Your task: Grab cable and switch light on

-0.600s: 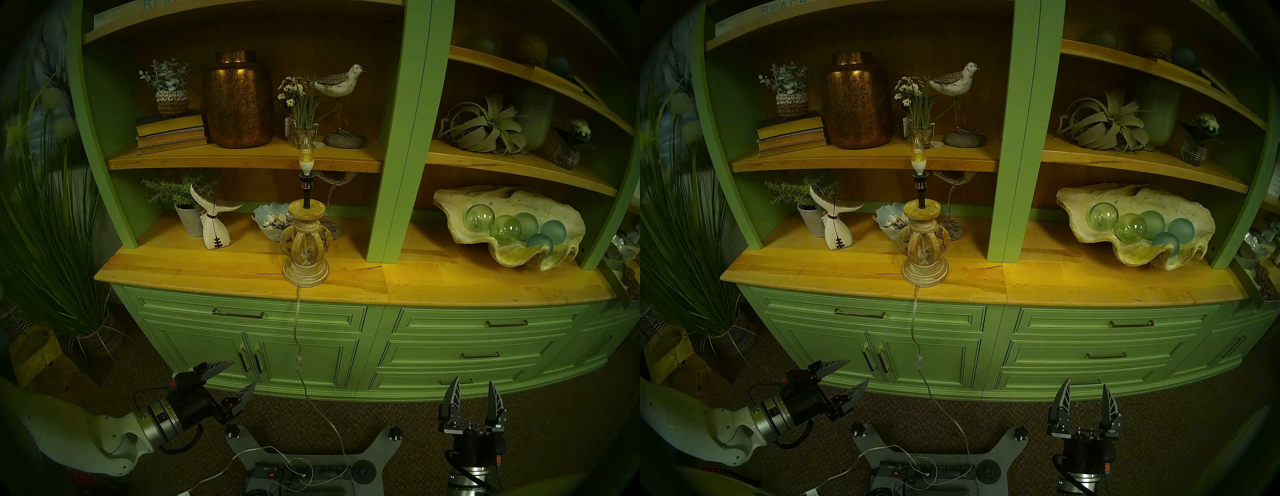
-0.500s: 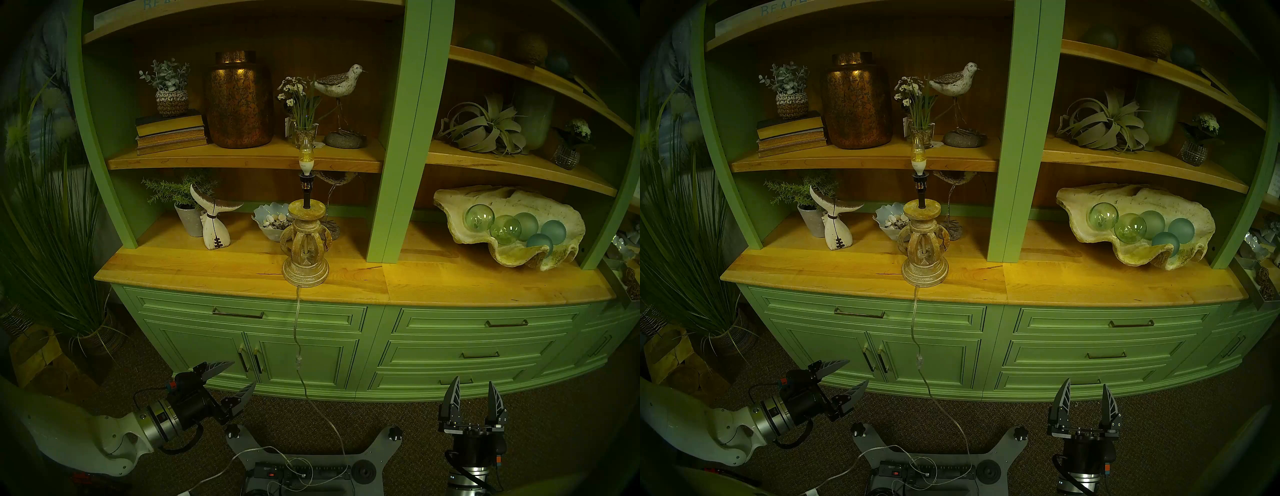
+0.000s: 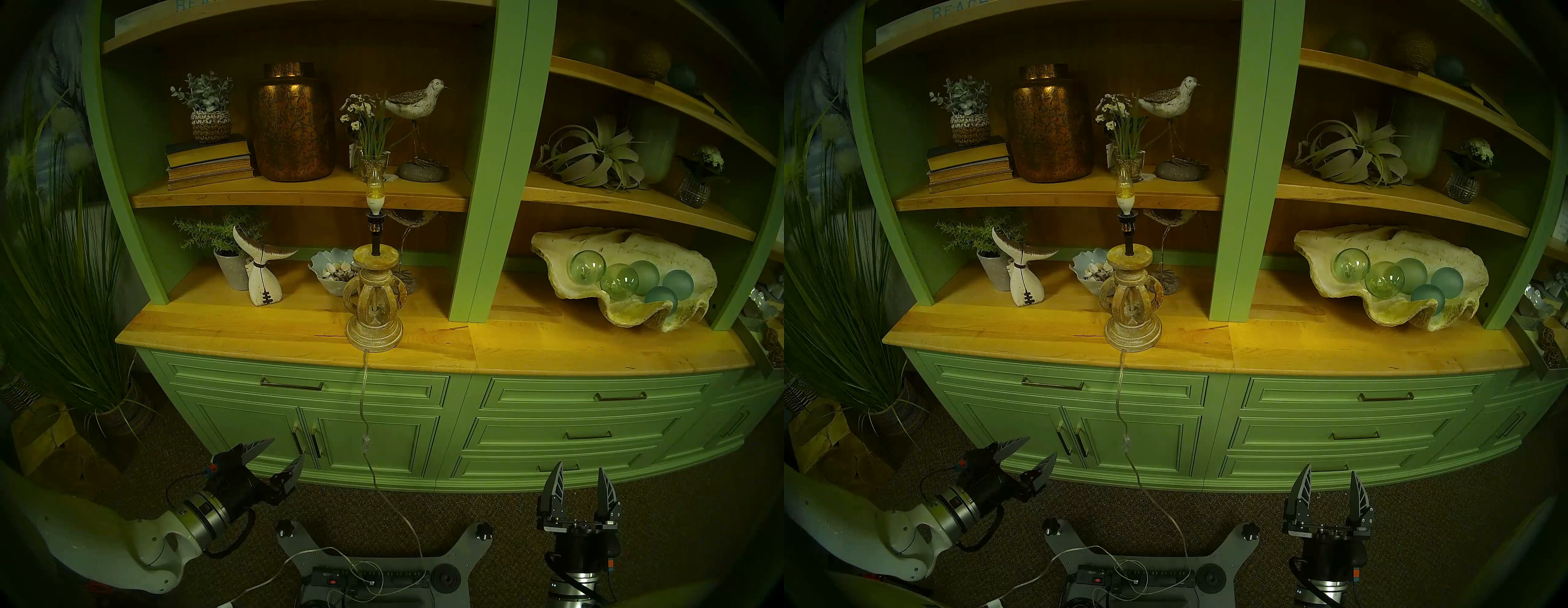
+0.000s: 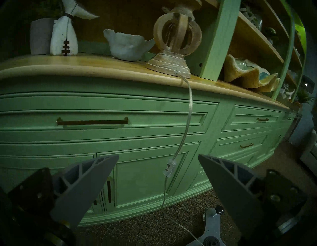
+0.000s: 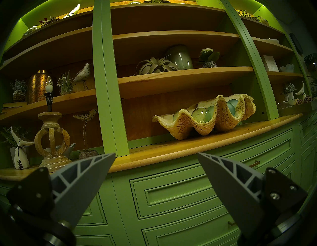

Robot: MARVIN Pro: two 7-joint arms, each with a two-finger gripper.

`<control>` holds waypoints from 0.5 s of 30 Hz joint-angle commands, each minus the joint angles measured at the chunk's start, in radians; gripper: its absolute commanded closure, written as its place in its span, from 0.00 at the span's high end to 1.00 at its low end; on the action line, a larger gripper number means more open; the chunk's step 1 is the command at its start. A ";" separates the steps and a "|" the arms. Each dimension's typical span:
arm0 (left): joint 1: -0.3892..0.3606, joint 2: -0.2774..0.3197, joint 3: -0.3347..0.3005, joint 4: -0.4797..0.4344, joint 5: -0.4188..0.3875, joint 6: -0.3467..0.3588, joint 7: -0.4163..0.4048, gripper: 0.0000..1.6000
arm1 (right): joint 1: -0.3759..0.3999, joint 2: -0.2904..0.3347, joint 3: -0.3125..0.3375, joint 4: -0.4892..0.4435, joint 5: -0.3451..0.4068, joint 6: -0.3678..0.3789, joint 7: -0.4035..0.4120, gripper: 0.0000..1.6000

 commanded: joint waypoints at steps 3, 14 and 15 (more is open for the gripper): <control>0.008 -0.111 -0.042 -0.045 -0.036 -0.037 0.145 1.00 | 0.003 0.002 0.000 -0.021 0.002 -0.003 0.002 1.00; -0.001 -0.248 -0.079 -0.043 -0.038 0.032 0.223 1.00 | 0.003 0.002 0.000 -0.020 0.002 -0.004 0.002 1.00; -0.002 -0.264 -0.082 -0.036 -0.040 0.037 0.230 1.00 | 0.003 0.002 0.000 -0.020 0.002 -0.004 0.002 1.00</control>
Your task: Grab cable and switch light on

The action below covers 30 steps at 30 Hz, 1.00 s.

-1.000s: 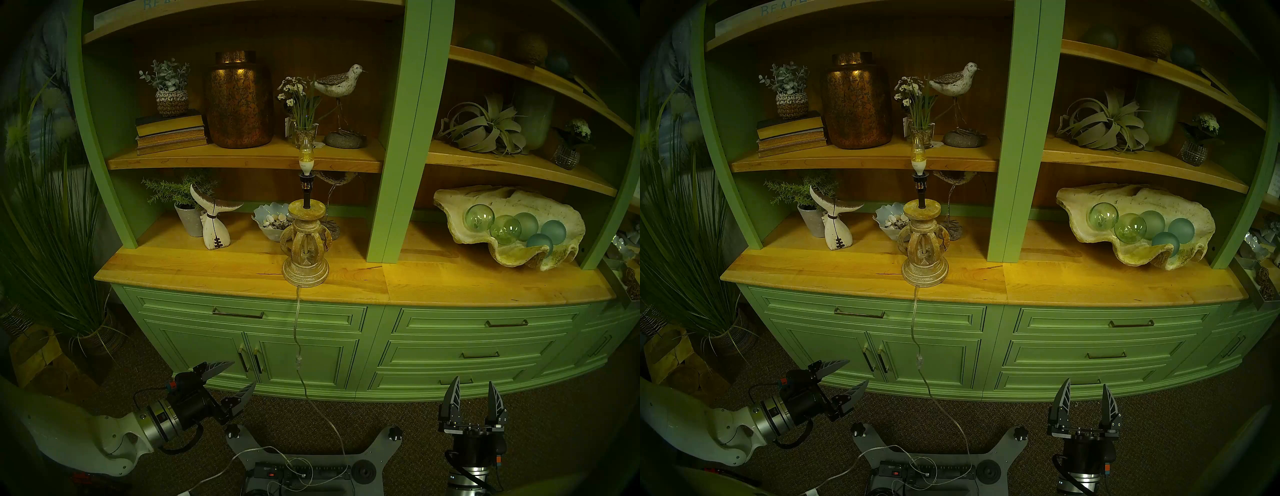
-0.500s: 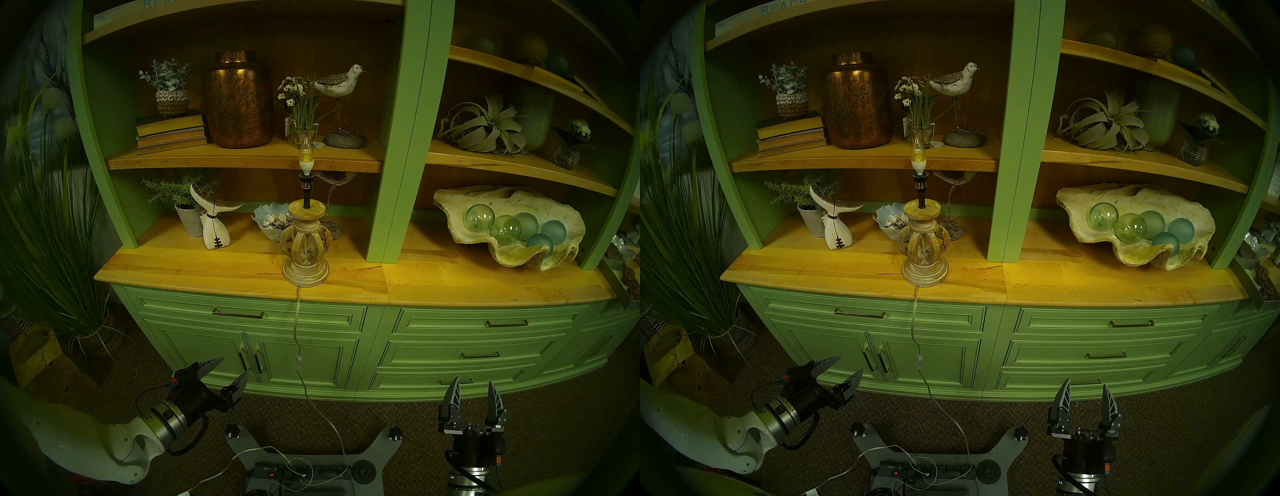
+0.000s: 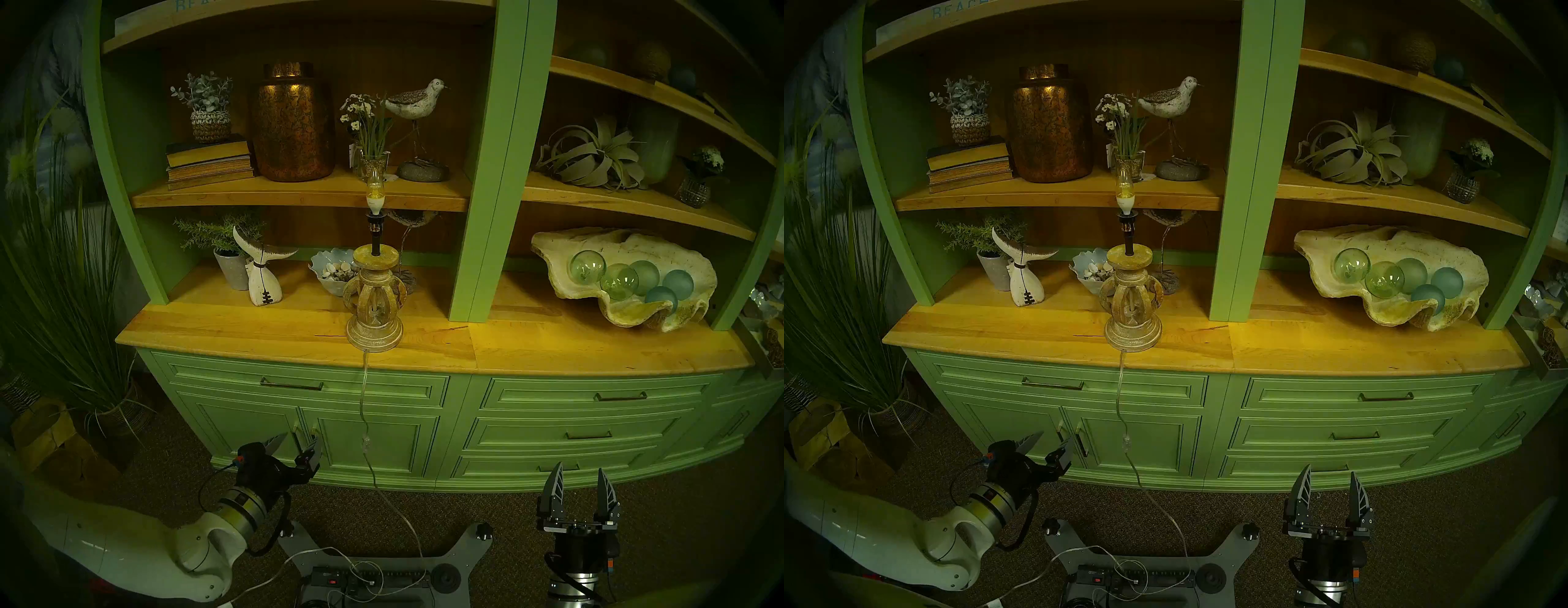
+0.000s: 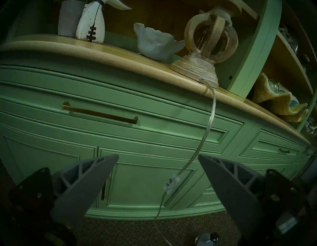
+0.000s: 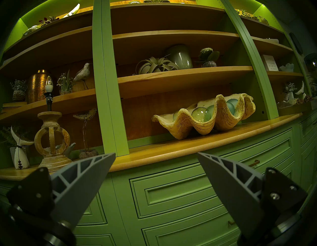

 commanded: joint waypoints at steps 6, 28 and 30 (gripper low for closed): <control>-0.025 -0.180 -0.049 0.039 0.030 0.076 0.050 1.00 | 0.002 0.002 0.000 -0.023 0.002 -0.004 0.002 1.00; -0.023 -0.345 -0.073 0.191 0.088 0.096 0.117 1.00 | 0.001 0.001 -0.001 -0.025 0.002 -0.003 0.002 1.00; -0.020 -0.350 -0.075 0.195 0.076 0.093 0.114 1.00 | 0.001 0.001 -0.001 -0.026 0.002 -0.002 0.002 1.00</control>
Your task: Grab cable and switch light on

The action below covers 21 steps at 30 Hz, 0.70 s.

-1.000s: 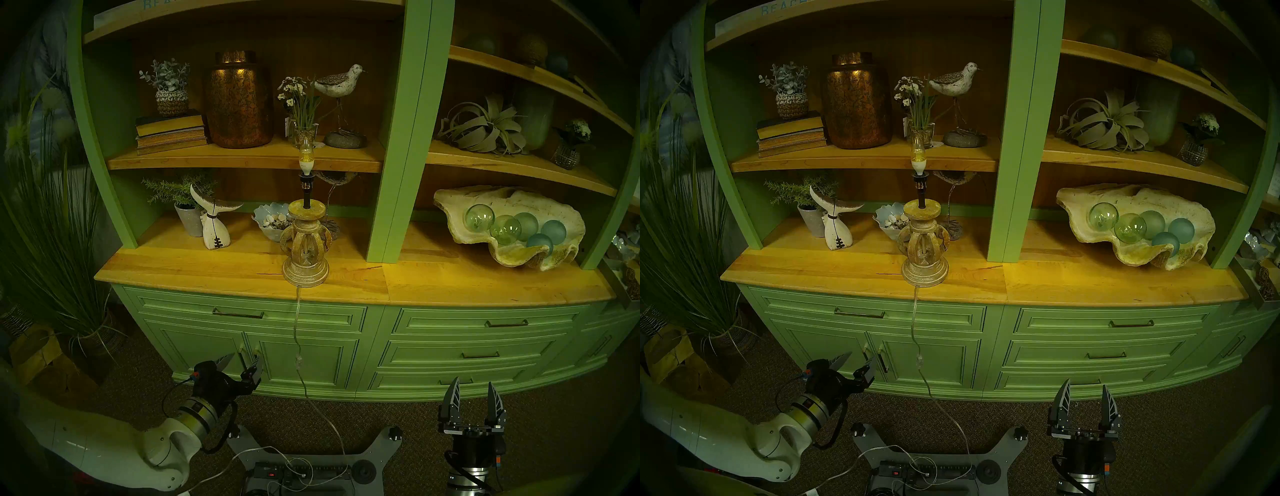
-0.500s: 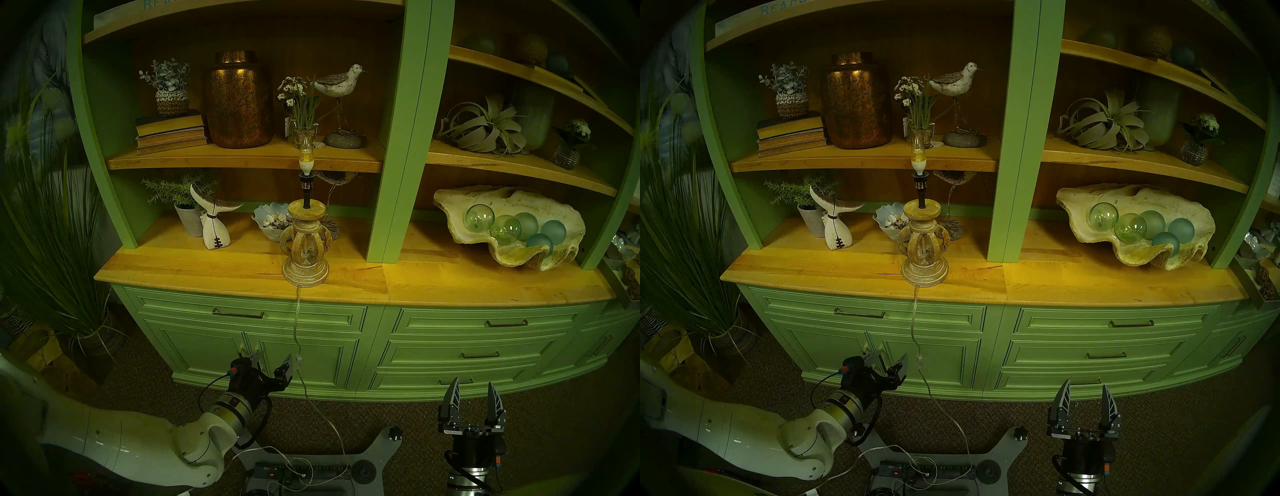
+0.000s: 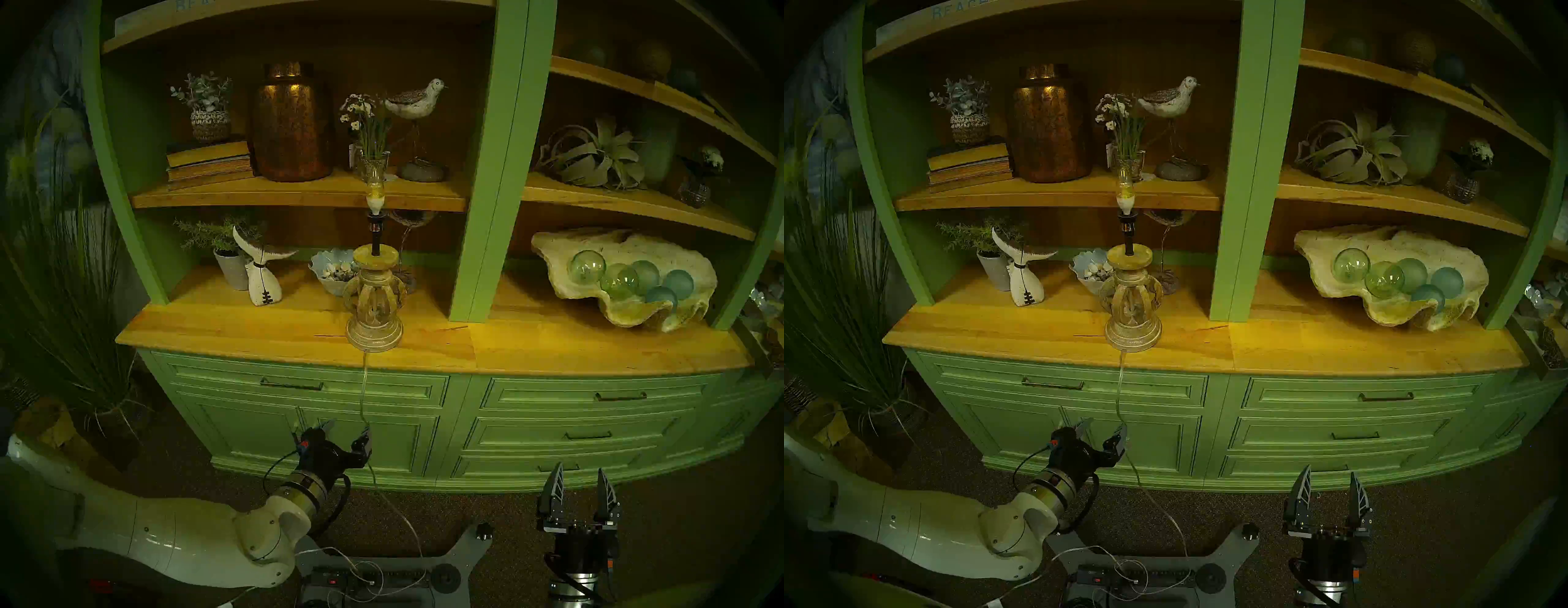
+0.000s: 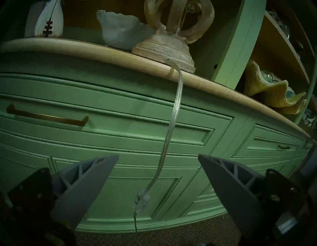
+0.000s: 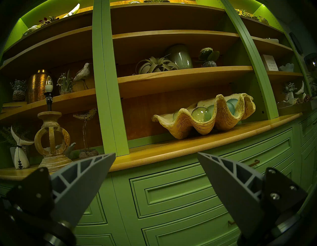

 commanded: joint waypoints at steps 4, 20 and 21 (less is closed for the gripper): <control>-0.005 -0.091 -0.018 0.039 -0.049 -0.003 -0.034 1.00 | 0.001 0.001 -0.001 -0.026 0.002 -0.002 0.001 1.00; 0.008 -0.181 -0.019 0.237 -0.171 0.002 -0.125 1.00 | 0.001 0.000 -0.001 -0.027 0.001 -0.002 0.001 1.00; 0.006 -0.184 -0.018 0.244 -0.172 0.004 -0.130 1.00 | 0.001 0.000 -0.001 -0.027 0.001 -0.002 0.001 1.00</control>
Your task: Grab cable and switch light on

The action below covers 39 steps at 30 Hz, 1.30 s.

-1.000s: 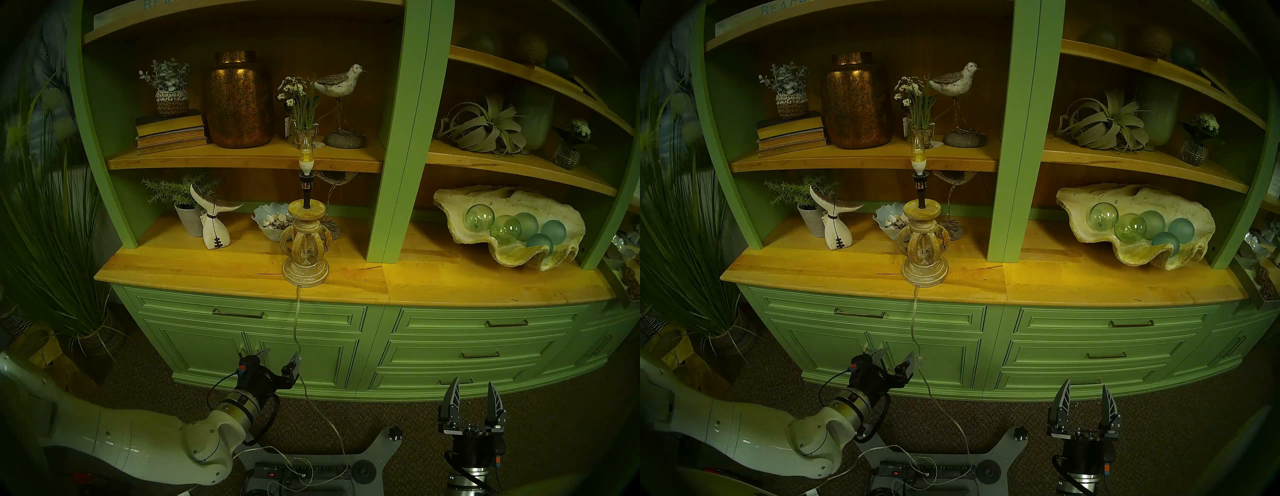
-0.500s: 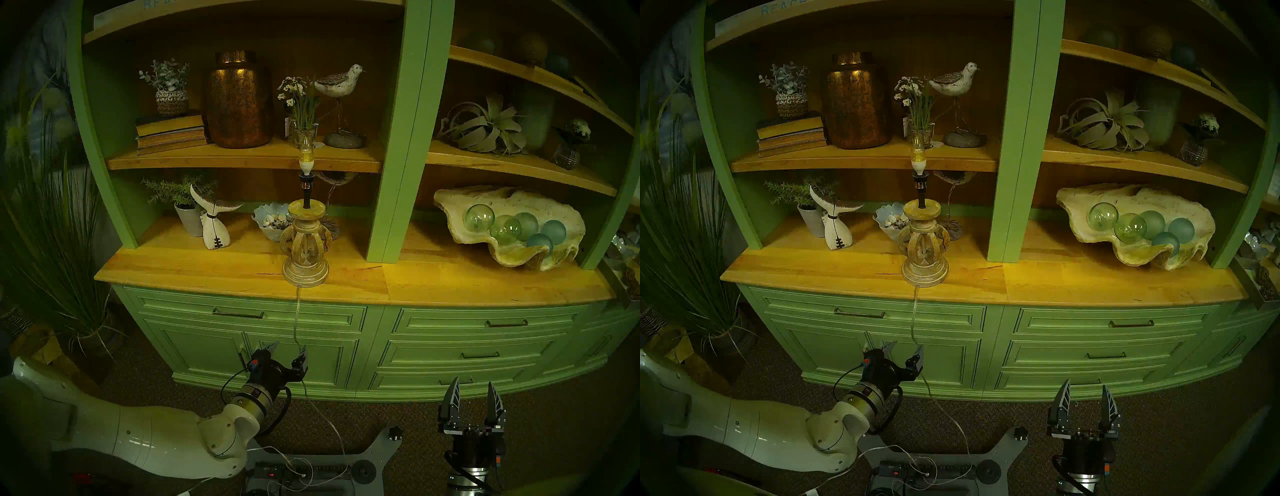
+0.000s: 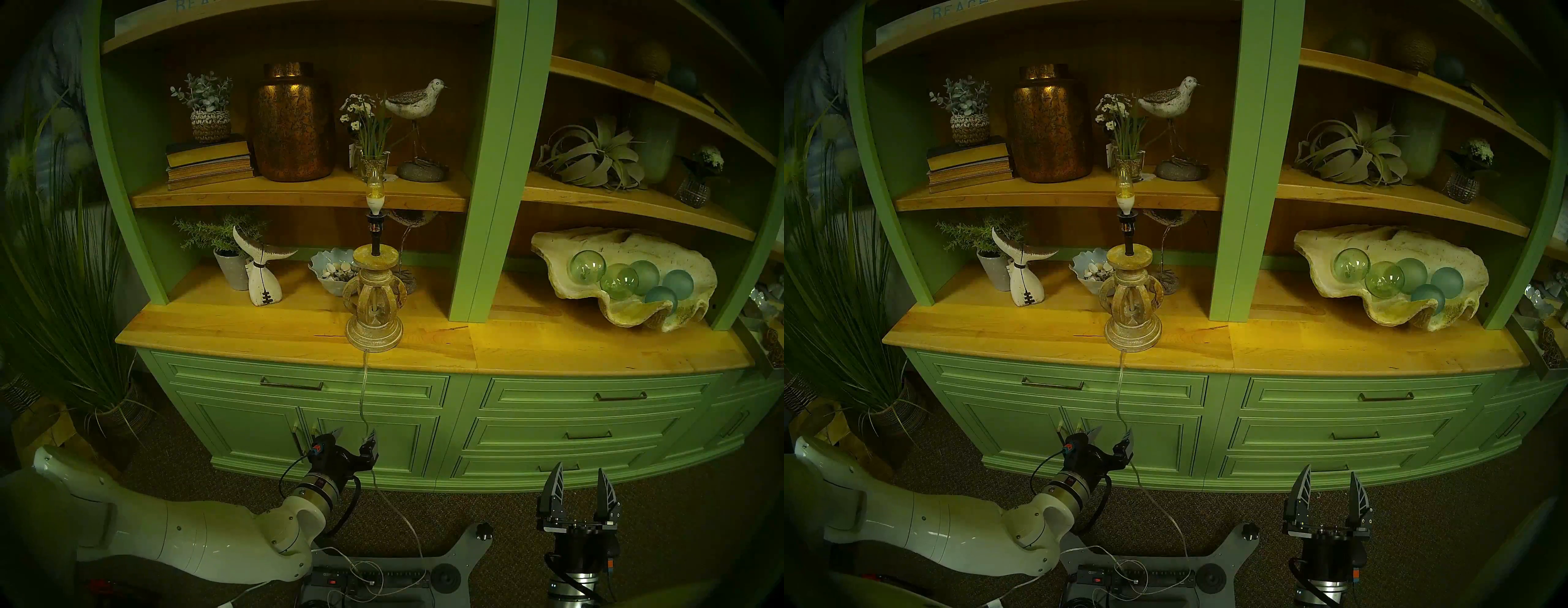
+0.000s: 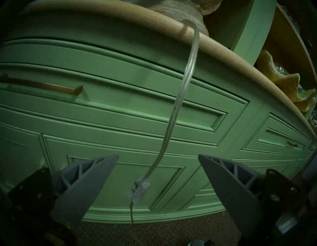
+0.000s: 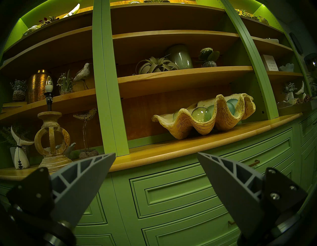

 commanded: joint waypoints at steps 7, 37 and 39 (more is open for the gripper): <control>-0.017 -0.088 -0.010 0.099 -0.030 0.015 -0.081 1.00 | 0.001 0.001 0.000 -0.025 0.001 -0.002 0.001 1.00; 0.000 -0.222 -0.028 0.328 -0.081 0.019 -0.147 0.65 | 0.000 0.000 0.000 -0.027 0.001 -0.001 0.001 1.00; 0.009 -0.225 -0.029 0.346 -0.093 0.019 -0.166 0.34 | 0.000 0.000 0.000 -0.027 0.001 -0.001 0.001 1.00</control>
